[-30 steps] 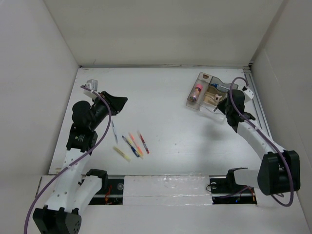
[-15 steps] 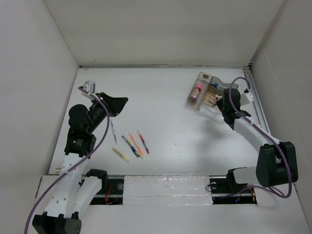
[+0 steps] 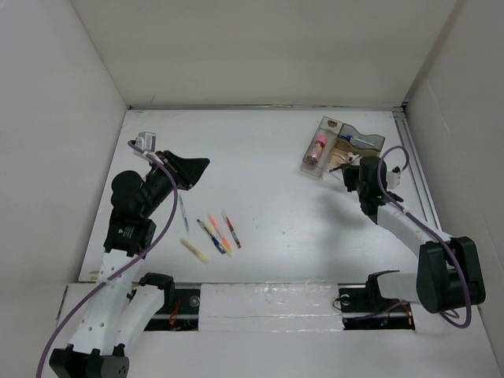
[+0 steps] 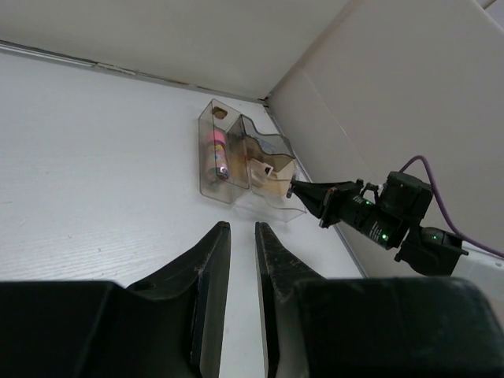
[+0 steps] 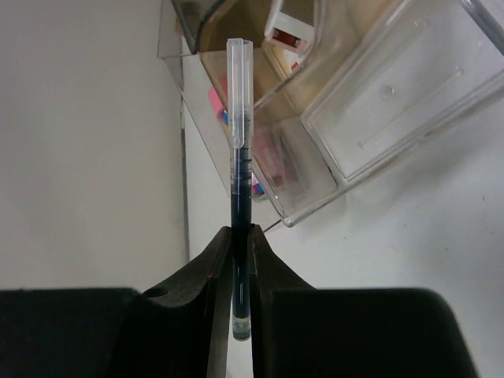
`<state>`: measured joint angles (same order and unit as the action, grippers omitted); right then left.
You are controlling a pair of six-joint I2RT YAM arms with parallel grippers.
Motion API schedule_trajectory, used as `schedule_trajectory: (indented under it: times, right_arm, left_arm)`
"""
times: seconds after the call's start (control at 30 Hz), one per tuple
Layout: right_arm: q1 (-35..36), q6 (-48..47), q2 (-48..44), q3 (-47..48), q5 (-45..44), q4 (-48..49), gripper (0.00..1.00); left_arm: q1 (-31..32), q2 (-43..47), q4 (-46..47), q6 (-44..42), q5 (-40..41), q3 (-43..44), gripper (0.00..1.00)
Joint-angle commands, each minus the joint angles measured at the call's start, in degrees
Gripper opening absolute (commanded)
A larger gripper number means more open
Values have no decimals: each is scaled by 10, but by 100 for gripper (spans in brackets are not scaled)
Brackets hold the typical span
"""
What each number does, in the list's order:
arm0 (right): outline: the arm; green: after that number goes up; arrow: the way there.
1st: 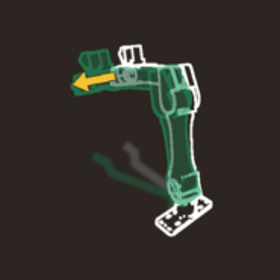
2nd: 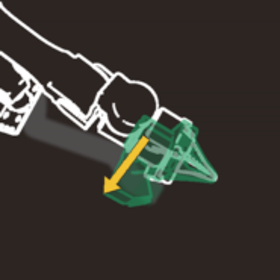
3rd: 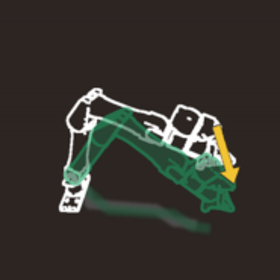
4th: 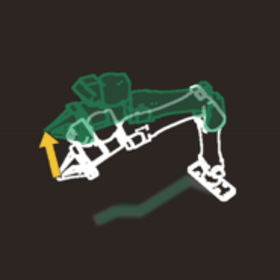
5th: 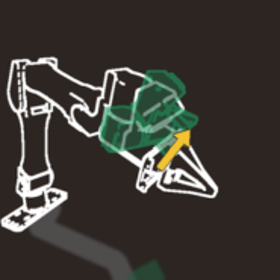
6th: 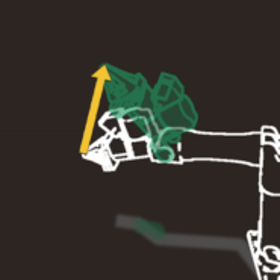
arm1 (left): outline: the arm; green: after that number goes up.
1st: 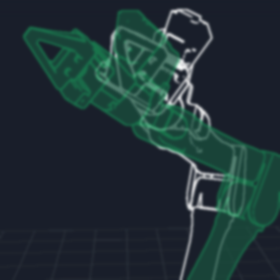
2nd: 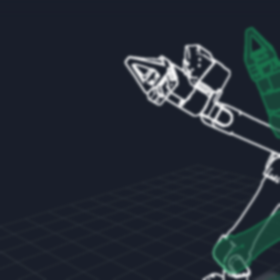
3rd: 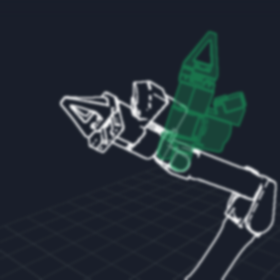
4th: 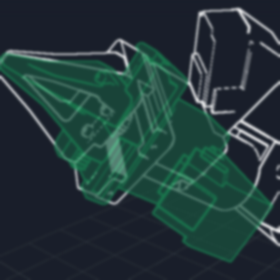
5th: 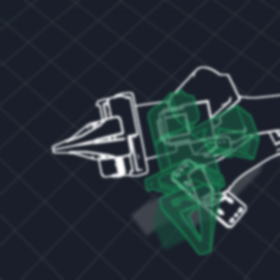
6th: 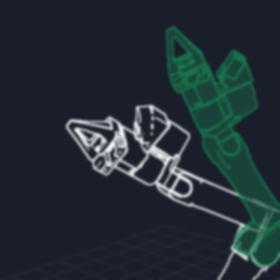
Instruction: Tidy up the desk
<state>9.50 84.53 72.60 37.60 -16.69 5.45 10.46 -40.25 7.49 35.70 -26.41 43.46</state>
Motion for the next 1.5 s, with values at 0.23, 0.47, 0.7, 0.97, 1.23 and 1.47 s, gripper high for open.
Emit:
schedule_trajectory:
  times: [0.23, 0.47, 0.7, 0.97, 1.23, 1.47]
  right_arm:
    - [-1, 160, -18, -75, 25, 98, 0]
    - [-69, 164, -15, -98, 60, 94, 0]
    - [-123, 149, 14, -95, 98, 97, 4]
    - [-130, 117, 33, -64, 99, 112, 31]
    - [-120, 87, 49, 5, 96, 116, 34]
    - [-28, -163, 1, 36, 141, 136, 3]
  left_arm:
    - [18, 11, 14, -8, 9, 7, 16]
    - [23, 16, 10, -11, 11, 7, 16]
    - [23, 17, 11, -9, 8, 5, 16]
    - [23, 18, 7, -11, 10, 6, 16]
    - [23, 15, -5, -17, 17, 7, 16]
    - [23, 18, -8, -20, 18, 11, 16]
